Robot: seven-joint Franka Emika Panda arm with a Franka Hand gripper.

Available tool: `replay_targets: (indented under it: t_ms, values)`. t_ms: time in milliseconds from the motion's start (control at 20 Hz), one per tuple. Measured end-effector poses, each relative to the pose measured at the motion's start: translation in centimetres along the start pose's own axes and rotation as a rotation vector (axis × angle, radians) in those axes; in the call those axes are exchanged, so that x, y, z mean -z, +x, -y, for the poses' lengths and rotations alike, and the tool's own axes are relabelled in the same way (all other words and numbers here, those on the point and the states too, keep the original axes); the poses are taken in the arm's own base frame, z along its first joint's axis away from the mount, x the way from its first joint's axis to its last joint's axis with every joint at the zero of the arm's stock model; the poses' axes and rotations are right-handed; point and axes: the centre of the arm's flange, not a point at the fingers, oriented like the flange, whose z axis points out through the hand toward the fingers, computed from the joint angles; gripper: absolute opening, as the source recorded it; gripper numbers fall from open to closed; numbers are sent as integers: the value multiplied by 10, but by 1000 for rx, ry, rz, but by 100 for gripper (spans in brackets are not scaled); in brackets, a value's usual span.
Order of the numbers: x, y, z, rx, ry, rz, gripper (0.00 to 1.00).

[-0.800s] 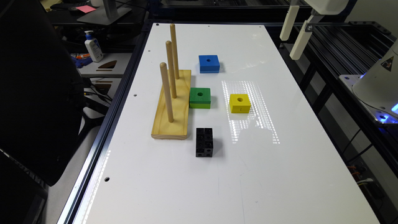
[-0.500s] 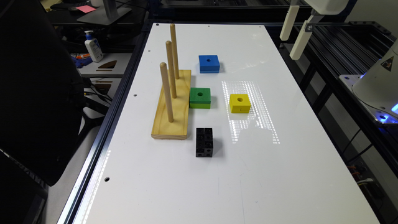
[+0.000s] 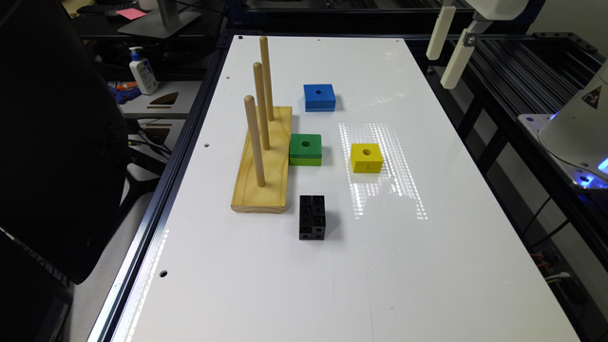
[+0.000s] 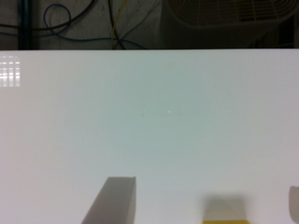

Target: Pick up blue block.

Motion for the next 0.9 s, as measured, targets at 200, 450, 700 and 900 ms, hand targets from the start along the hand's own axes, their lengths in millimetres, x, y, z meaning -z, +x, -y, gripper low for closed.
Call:
replay_targets:
  t_ms: [200,450,700,900]
  values:
    - [3,5,-2,-4,5,-6,100]
    - [7,11,-1,-8,12,-16,100]
    - [6,19,1,-8,16,-21,100]
    - [3,27,4,-9,19,-24,100]
